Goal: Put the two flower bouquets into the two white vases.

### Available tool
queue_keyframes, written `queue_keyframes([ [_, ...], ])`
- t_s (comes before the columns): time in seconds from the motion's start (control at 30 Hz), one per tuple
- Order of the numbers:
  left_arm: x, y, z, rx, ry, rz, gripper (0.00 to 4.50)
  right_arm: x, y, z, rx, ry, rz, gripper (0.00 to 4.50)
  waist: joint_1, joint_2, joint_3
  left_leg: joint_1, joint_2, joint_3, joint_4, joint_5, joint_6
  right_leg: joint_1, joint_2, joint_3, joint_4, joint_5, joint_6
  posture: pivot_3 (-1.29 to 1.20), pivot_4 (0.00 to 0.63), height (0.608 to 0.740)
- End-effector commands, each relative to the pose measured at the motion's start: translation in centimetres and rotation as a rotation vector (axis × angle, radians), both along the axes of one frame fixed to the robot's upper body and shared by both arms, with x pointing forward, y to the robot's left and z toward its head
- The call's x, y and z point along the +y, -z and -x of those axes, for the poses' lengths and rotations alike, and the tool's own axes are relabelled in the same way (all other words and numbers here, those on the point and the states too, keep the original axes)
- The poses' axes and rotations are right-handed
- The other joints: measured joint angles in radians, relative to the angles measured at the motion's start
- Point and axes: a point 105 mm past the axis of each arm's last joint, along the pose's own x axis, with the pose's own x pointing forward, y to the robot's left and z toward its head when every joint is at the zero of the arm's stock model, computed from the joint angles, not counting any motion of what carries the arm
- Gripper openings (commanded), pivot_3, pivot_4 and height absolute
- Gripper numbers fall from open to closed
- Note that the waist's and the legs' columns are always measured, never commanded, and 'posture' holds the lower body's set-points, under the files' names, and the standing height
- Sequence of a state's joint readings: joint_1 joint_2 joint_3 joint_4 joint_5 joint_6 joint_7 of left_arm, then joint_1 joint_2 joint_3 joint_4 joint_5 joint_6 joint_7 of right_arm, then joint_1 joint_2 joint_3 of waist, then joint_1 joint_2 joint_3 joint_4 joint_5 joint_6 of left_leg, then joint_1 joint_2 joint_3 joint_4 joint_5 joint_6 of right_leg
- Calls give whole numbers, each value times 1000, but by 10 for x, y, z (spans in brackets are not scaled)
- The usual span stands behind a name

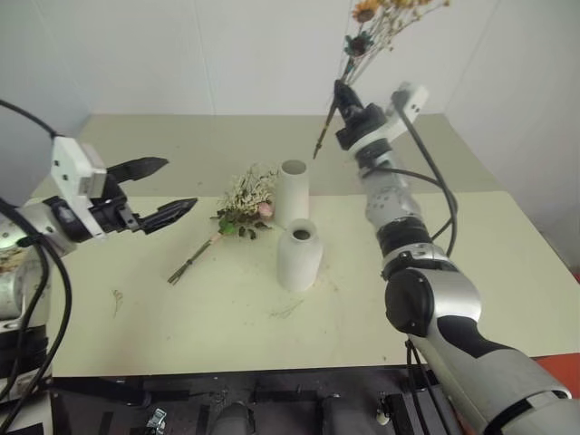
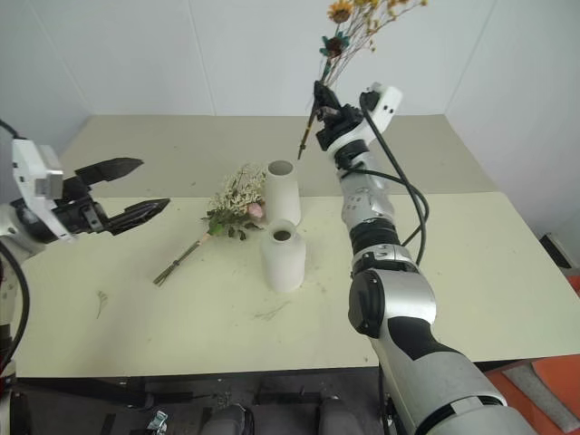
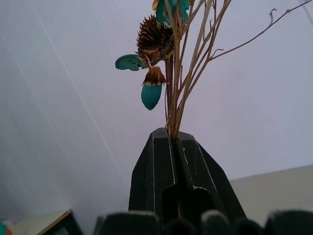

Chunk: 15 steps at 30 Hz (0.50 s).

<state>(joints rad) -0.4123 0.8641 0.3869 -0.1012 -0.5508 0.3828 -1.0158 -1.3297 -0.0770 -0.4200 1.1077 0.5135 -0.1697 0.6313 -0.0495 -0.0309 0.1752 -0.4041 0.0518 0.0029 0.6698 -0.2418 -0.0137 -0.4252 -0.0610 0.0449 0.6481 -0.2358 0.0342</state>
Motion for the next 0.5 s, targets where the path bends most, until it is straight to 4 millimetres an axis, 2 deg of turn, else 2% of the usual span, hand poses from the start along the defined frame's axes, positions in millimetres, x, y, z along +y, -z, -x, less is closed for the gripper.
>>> queue_keyframes([
  [0.03,4,-10,9,-40,-27,-12,4500,12,-20,8,-90,-40,14,47,-1,0,0,0,0,0,-1,0,0,0,0,0,0,0,0,0,150,740],
  [0.23,2,-6,14,-31,-46,-10,4500,26,-18,6,-75,-44,43,47,2,0,0,-1,0,0,-2,0,-1,0,0,0,0,0,0,0,150,740],
  [0.5,3,-7,19,-32,-63,-10,4500,23,-11,7,-110,10,99,47,0,0,0,0,0,0,-3,0,-1,0,0,-1,0,0,0,0,150,740],
])
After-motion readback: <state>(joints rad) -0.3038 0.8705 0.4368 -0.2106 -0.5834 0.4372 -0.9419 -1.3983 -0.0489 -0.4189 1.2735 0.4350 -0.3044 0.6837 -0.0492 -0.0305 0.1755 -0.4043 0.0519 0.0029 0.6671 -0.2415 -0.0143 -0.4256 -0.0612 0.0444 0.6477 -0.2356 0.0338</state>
